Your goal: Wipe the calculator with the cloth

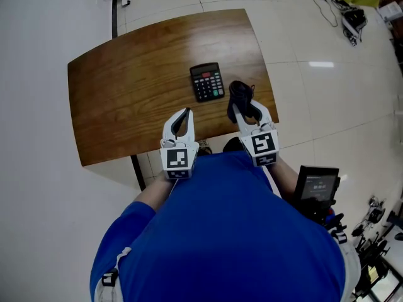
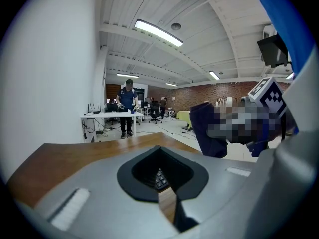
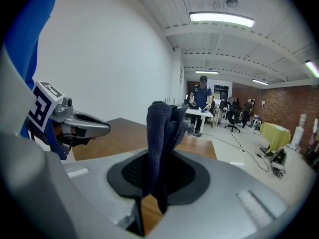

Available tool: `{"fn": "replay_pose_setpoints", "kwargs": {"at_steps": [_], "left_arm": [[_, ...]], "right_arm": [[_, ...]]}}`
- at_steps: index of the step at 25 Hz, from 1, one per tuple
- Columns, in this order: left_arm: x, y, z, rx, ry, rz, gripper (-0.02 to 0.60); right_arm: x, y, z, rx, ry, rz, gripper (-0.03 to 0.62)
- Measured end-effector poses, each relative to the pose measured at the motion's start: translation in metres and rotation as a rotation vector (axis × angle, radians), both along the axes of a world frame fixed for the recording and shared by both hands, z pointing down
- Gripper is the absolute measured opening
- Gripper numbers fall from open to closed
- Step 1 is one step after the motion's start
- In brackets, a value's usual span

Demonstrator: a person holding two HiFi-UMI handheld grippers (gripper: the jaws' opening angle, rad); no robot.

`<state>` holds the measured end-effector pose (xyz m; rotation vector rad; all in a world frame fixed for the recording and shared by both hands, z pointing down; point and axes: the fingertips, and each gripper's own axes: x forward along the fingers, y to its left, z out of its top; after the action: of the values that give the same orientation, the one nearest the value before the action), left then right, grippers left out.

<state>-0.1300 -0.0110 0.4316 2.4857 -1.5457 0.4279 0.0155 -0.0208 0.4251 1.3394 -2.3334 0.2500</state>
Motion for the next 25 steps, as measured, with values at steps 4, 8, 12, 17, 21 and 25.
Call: {"fn": "replay_pose_setpoints", "kwargs": {"at_steps": [4, 8, 12, 17, 21, 25], "left_arm": [[-0.005, -0.004, 0.002, -0.019, 0.007, 0.001, 0.005], [-0.007, -0.001, 0.004, -0.03, 0.0, 0.0, 0.005], [-0.009, -0.002, 0.008, -0.037, -0.004, -0.028, 0.005], [0.003, -0.042, 0.014, -0.071, -0.028, -0.036, 0.005], [0.002, -0.053, 0.019, -0.097, -0.037, -0.042, 0.005], [0.0, -0.061, 0.029, -0.13, -0.031, -0.054, 0.005]], "right_arm": [[0.0, -0.003, 0.004, 0.0, 0.039, -0.005, 0.078], [-0.007, 0.001, 0.008, -0.001, 0.017, -0.026, 0.079], [-0.013, -0.002, 0.015, -0.016, 0.001, -0.058, 0.079], [-0.006, -0.049, 0.028, -0.065, -0.018, -0.087, 0.078], [-0.015, -0.067, 0.037, -0.099, -0.038, -0.107, 0.079], [-0.023, -0.08, 0.051, -0.136, -0.039, -0.124, 0.078]]}}
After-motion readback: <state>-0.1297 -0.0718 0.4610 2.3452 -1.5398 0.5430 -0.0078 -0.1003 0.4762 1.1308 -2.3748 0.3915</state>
